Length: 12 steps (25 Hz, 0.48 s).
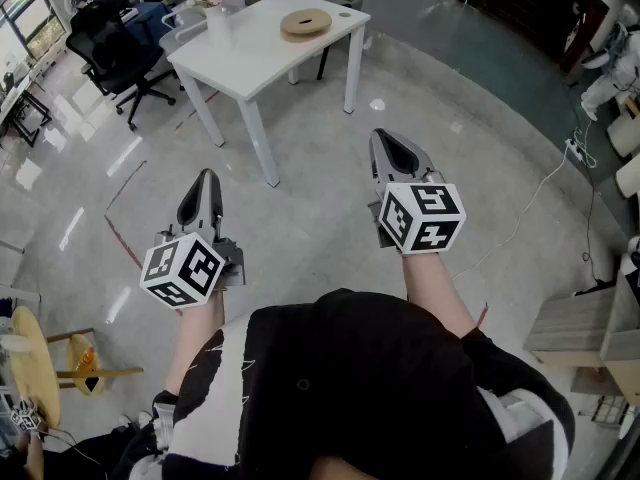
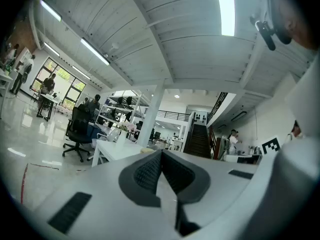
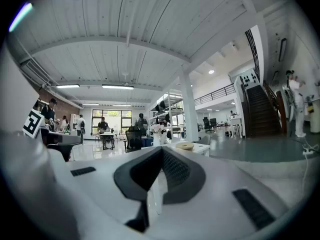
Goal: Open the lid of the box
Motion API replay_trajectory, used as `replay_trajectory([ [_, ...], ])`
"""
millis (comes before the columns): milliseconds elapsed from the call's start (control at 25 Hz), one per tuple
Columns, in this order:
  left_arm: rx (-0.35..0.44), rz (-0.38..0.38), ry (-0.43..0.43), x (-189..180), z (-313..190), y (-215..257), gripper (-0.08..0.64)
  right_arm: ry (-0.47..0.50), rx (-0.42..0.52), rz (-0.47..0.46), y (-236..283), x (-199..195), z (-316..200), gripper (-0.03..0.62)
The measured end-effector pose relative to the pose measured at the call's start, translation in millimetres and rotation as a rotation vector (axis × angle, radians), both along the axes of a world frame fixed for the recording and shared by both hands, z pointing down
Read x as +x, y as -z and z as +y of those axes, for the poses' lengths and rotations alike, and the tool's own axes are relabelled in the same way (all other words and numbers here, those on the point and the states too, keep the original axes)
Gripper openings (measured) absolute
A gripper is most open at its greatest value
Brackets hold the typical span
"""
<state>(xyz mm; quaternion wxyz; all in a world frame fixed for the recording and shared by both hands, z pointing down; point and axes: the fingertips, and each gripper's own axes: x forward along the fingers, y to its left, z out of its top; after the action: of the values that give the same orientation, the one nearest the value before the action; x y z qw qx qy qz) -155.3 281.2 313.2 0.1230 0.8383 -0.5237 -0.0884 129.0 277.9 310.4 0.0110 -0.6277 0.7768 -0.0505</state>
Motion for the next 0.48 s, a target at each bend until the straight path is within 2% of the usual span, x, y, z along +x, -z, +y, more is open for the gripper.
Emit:
replay_trajectory([
  [320, 0.001, 0.007, 0.000, 0, -14, 2, 0.011, -0.003, -0.017, -0.006, -3, 1, -17, 0.003],
  [480, -0.001, -0.018, 0.016, 0, -12, -5, 0.011, -0.006, -0.036, -0.024, -13, 7, -20, 0.004],
])
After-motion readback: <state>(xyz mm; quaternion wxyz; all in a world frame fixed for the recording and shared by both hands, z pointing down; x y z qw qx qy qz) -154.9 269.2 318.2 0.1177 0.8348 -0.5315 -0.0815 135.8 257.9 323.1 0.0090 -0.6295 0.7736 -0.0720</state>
